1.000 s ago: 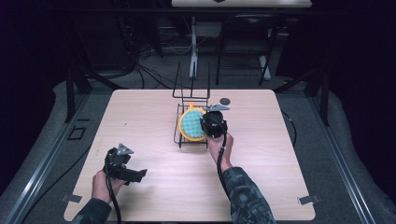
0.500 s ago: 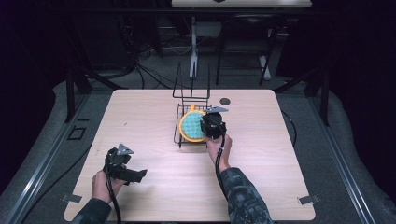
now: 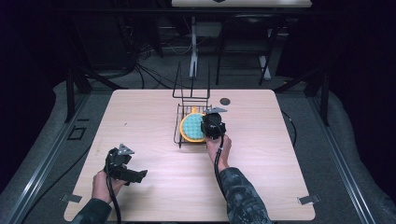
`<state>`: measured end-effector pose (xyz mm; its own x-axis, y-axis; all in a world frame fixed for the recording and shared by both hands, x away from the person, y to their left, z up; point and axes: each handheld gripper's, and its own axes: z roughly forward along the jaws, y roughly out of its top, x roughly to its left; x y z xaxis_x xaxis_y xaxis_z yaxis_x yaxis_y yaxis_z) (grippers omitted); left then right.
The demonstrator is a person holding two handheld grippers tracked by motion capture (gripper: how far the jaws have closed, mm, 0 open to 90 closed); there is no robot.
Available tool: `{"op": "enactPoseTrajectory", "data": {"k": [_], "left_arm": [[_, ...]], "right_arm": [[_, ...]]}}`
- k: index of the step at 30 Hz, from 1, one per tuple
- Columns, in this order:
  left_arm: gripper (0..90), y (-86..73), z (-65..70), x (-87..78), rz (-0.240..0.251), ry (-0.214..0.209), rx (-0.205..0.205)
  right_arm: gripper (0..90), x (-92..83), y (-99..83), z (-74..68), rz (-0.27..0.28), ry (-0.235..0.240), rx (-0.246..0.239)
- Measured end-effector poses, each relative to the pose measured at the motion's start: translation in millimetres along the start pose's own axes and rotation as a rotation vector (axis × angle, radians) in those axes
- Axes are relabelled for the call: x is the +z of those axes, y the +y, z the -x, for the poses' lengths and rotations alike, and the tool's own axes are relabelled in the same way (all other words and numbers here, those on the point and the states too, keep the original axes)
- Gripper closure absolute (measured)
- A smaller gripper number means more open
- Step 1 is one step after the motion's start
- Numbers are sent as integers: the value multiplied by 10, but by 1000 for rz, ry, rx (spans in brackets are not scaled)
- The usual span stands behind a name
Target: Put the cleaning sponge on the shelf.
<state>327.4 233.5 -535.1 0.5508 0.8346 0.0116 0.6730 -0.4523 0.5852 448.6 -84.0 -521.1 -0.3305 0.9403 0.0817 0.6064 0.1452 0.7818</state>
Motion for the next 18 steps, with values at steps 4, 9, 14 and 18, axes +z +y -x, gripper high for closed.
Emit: {"op": "enactPoseTrajectory", "data": {"k": [4, 9, 14, 18], "left_arm": [[11, 1, 0, 1, -1, -2, -2], [11, -1, 5, 3, -1, 1, -6], [11, 0, 6, 2, -1, 1, -3], [11, 1, 0, 0, -1, -2, -1]], "right_arm": [[820, 35, -16, 15, -25, 1, 2], [816, 56, -16, 21, -26, 4, -6], [805, 65, -7, 28, -28, 33, -10], [782, 69, -2, 17, -25, 31, -26]]}}
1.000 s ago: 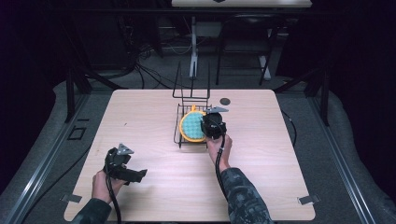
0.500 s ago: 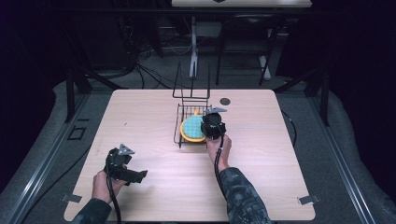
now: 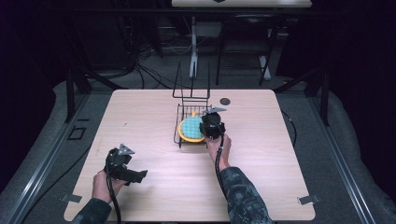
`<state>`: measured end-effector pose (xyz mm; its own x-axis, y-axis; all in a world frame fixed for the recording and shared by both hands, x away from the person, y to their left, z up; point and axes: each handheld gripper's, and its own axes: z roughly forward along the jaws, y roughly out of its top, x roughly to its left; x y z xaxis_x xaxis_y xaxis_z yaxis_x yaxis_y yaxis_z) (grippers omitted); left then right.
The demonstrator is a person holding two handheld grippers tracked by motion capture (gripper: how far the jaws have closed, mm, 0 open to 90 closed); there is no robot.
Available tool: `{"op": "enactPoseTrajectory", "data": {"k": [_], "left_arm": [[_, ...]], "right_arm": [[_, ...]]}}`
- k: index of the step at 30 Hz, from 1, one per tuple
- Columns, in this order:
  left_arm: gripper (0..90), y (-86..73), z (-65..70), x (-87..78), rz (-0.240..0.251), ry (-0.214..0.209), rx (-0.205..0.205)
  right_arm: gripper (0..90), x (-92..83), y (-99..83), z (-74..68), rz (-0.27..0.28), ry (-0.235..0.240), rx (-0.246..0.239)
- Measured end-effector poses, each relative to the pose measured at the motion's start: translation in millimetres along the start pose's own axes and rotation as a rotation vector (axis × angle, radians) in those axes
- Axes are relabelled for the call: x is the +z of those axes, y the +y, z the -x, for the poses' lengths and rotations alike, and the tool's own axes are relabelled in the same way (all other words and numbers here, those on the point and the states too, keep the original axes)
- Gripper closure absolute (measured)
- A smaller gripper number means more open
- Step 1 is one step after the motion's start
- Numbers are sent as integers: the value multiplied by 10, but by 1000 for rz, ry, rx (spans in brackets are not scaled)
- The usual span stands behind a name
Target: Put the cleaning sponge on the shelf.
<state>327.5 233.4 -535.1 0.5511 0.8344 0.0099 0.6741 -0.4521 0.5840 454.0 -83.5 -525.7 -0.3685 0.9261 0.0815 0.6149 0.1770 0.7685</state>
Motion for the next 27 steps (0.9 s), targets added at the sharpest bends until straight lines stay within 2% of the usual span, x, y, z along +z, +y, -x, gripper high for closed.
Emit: {"op": "enactPoseTrajectory", "data": {"k": [6, 12, 15, 21, 27], "left_arm": [[11, 0, 1, -4, 2, 2, -3], [11, 3, -1, -9, 4, 3, -3], [10, 5, 2, -3, 4, 0, -3], [11, 6, 4, 3, 4, 3, -5], [11, 2, -3, -1, 5, 5, -6]], "right_arm": [[705, -55, 17, 7, -5, 11, -9], [568, -159, 38, 25, -6, 33, -32], [498, -217, 33, 24, -13, 60, -33], [380, -354, 17, 42, -35, 102, -65], [217, -506, 10, 30, -67, 135, -113]]}}
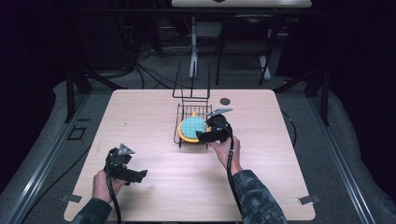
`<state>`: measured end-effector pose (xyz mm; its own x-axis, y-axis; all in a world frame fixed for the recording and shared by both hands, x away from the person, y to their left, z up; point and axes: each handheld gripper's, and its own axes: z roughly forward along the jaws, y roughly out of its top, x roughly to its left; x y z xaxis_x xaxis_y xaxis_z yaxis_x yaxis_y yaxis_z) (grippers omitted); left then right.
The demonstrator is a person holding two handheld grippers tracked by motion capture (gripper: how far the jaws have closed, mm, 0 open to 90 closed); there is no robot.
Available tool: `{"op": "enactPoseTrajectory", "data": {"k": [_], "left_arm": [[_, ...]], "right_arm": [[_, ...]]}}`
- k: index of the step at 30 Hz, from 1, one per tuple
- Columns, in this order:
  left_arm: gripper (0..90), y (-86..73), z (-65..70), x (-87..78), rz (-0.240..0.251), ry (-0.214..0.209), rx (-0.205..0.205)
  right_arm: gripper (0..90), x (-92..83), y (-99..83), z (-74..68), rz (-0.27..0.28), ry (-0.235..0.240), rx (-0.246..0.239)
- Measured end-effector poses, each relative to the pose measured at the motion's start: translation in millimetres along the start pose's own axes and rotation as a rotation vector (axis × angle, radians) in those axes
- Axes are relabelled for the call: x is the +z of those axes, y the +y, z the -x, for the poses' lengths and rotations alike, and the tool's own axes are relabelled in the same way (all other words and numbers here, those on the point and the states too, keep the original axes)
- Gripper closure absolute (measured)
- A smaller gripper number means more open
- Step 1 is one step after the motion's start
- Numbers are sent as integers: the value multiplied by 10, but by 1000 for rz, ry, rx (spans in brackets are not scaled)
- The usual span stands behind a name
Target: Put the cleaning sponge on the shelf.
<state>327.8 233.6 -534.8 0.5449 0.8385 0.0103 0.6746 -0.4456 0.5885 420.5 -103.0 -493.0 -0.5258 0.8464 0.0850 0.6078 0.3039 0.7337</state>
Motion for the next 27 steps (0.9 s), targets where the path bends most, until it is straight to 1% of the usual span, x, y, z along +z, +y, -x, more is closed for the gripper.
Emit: {"op": "enactPoseTrajectory", "data": {"k": [1, 2, 3, 4, 7, 11, 14, 17, 19, 24, 27], "left_arm": [[11, -1, -2, -1, 0, 1, 1], [11, -1, -3, -2, -1, 1, 2], [11, -2, -5, -5, -1, -1, 2], [11, 0, -5, -9, -4, -2, 2], [11, 1, -1, -9, -2, 1, 2], [10, 2, 6, -5, -4, 1, 5], [10, 0, 8, -6, -2, 2, 4], [10, -2, 6, -14, -1, 0, -1], [10, -1, 6, -11, -1, 0, 1], [10, 1, 13, -11, 0, 3, 5], [10, 0, 9, -12, -2, 3, 4]], "right_arm": [[189, -23, 1, -5, 2, 2, -8], [155, -44, 4, -9, -9, 10, -12], [143, -71, 5, -13, -19, 19, -16], [141, -98, 4, -22, -21, 28, -20], [97, -209, -6, -59, -28, 45, -30], [53, -356, -43, -80, -28, 50, -69], [31, -478, -83, -80, -30, 46, -87], [0, -596, -141, -48, -40, 47, -93], [0, -672, -192, -19, -42, 39, -100], [0, -854, -335, 68, -54, 24, -90], [0, -947, -423, 125, -57, 13, -98]]}}
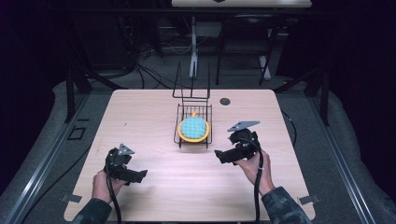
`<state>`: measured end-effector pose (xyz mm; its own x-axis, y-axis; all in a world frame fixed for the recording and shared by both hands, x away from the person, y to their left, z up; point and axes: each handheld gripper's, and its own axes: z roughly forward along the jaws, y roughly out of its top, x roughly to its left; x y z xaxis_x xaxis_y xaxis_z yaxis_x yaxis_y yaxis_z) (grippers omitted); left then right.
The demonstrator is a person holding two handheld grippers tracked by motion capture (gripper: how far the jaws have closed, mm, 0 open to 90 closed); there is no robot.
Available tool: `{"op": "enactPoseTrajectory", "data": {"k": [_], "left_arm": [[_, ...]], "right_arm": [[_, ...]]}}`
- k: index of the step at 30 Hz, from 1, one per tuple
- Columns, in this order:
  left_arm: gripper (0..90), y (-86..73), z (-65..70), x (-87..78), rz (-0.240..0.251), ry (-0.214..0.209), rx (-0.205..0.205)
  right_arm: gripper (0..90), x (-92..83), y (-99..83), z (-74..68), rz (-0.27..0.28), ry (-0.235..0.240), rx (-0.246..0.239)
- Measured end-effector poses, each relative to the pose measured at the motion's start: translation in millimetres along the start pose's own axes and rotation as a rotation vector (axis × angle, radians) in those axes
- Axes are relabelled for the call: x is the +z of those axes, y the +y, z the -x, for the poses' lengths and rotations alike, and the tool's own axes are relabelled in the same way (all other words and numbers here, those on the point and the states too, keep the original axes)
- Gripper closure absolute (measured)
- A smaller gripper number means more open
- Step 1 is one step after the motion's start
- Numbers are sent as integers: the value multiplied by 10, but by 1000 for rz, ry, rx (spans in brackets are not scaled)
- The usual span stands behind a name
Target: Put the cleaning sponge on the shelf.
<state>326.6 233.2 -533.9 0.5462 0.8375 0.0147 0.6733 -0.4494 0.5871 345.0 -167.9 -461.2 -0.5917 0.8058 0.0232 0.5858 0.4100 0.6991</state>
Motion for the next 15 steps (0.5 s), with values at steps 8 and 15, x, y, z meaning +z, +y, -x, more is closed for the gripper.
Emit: {"op": "enactPoseTrajectory", "data": {"k": [8, 15], "left_arm": [[10, -2, 0, 7, -2, 0, 2], [10, -11, -7, 10, -1, 1, -3]], "right_arm": [[0, -177, -289, 93, -33, -22, 21], [0, -252, -554, 214, -63, -49, 41]]}}
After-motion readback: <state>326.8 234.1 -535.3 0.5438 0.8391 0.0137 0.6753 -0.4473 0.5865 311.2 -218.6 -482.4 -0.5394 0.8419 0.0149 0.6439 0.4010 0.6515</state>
